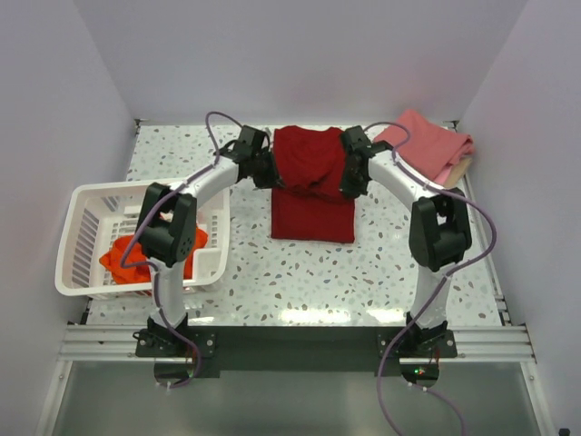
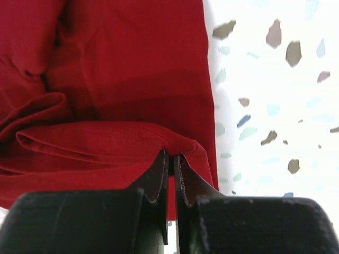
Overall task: Fold and stack the t-shirts
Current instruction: Fold the tshirt
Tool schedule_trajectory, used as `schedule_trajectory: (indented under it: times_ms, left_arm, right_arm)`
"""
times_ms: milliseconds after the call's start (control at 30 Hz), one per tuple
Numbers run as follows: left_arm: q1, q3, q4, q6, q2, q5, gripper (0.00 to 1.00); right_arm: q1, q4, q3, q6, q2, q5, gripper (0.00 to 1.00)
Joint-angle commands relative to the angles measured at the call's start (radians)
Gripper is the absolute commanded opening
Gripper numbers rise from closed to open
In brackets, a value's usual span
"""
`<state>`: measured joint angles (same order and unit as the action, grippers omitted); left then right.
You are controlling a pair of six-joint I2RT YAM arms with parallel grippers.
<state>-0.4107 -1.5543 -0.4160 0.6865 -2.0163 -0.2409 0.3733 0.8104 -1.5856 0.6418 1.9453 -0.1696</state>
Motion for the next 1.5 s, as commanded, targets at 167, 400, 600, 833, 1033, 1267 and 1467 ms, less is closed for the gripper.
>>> schedule_trajectory:
  times_ms: [167, 400, 600, 833, 1033, 1267, 1467]
  left_arm:
    - [0.042, -0.24, -0.088, -0.053, -0.159, -0.044, 0.0]
    - [0.061, -0.325, -0.124, -0.036, -0.156, 0.032, 0.59]
    - [0.058, -0.259, -0.113, -0.082, -0.061, 0.08, 0.82]
    - [0.01, 0.009, -0.063, -0.157, 0.083, 0.1, 0.84]
    - [-0.037, 0.192, -0.02, -0.139, 0.174, 0.112, 0.82]
    - [-0.096, 0.299, -0.006, -0.119, 0.217, 0.149, 0.77]
    - [-0.102, 0.336, -0.018, -0.113, 0.228, 0.199, 0.7]
  right_arm:
    - [-0.051, 0.058, -0.216, -0.056, 0.142, 0.033, 0.0]
    - [-0.079, 0.134, -0.401, -0.077, 0.213, 0.03, 0.54]
    - [-0.094, 0.13, -0.357, -0.103, 0.124, 0.033, 0.73]
    - [-0.094, 0.034, -0.041, -0.1, -0.057, 0.134, 0.73]
    - [-0.093, -0.056, 0.157, -0.059, -0.166, 0.199, 0.73]
    - [-0.091, -0.117, 0.343, -0.031, -0.235, 0.234, 0.7]
    - [-0.09, -0.149, 0.374, -0.027, -0.226, 0.258, 0.63]
